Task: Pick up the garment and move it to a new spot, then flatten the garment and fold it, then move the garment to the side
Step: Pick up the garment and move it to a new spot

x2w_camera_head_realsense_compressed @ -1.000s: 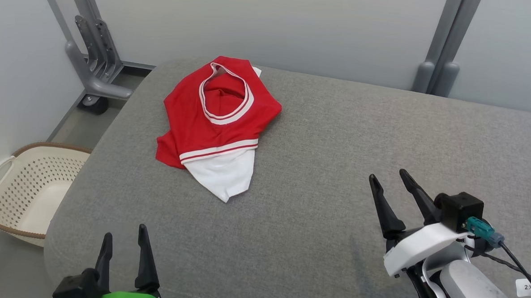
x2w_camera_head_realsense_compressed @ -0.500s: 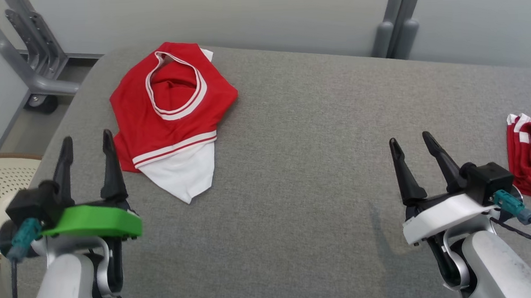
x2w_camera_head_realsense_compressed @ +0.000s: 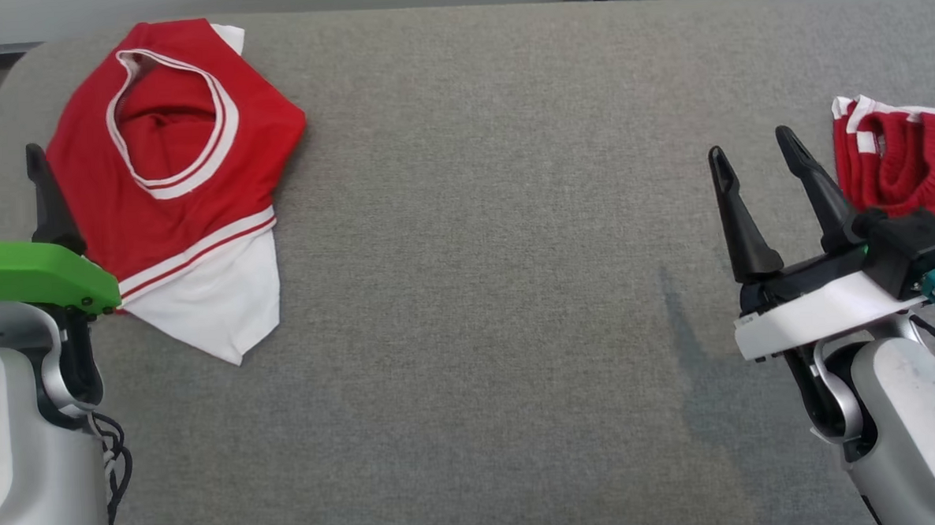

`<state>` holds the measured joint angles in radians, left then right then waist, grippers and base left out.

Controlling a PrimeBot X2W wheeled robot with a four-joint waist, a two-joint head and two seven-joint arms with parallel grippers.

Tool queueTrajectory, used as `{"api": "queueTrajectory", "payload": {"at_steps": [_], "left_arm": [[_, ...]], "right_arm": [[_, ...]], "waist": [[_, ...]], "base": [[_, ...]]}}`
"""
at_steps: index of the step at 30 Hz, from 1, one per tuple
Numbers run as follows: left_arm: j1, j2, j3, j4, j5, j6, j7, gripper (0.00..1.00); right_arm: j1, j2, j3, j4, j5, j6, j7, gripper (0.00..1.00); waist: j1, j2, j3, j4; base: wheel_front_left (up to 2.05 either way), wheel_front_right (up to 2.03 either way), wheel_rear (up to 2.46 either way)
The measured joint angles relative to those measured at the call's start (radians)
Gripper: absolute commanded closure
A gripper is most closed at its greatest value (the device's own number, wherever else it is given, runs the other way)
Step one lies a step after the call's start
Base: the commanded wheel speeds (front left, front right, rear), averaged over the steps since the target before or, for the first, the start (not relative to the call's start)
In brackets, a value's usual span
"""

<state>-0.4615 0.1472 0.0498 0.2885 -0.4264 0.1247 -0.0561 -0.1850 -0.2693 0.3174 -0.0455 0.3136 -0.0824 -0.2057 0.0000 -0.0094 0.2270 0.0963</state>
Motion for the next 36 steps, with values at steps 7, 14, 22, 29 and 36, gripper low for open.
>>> {"api": "queueTrajectory", "payload": {"at_steps": [7,14,22,29,36], "left_arm": [[-0.059,0.011,0.046,0.13,0.02,0.0,0.055,0.0],[-0.127,0.01,0.055,0.219,0.072,0.0,0.084,0.0],[-0.206,-0.005,0.073,0.309,0.109,0.0,0.077,0.0],[-0.256,-0.005,0.087,0.353,0.141,0.0,0.034,0.71],[-0.277,-0.021,0.038,0.382,0.15,-0.009,-0.024,1.0]], "right_arm": [[-0.028,-0.017,-0.005,-0.061,-0.007,0.0,0.02,0.0],[-0.04,-0.022,-0.017,-0.097,-0.007,0.0,0.03,0.0],[-0.082,-0.021,-0.026,-0.104,-0.007,0.0,0.021,0.0],[-0.095,-0.021,-0.031,-0.091,-0.007,0.0,0.012,0.0],[-0.1,-0.016,-0.045,-0.05,-0.007,0.0,-0.007,0.0]], "waist": [[0.0,0.0,0.096,-0.066],[0.0,0.0,0.199,-0.11],[0.0001,0.0,0.306,-0.13],[0.0,0.0,0.345,-0.131],[0.0,0.0,0.321,-0.122]], "base": [[0.0,0.0,0.0],[0.0,0.0,0.0],[0.0,0.0,0.0],[0.0,0.0,0.0],[0.0,0.0,0.0]]}}
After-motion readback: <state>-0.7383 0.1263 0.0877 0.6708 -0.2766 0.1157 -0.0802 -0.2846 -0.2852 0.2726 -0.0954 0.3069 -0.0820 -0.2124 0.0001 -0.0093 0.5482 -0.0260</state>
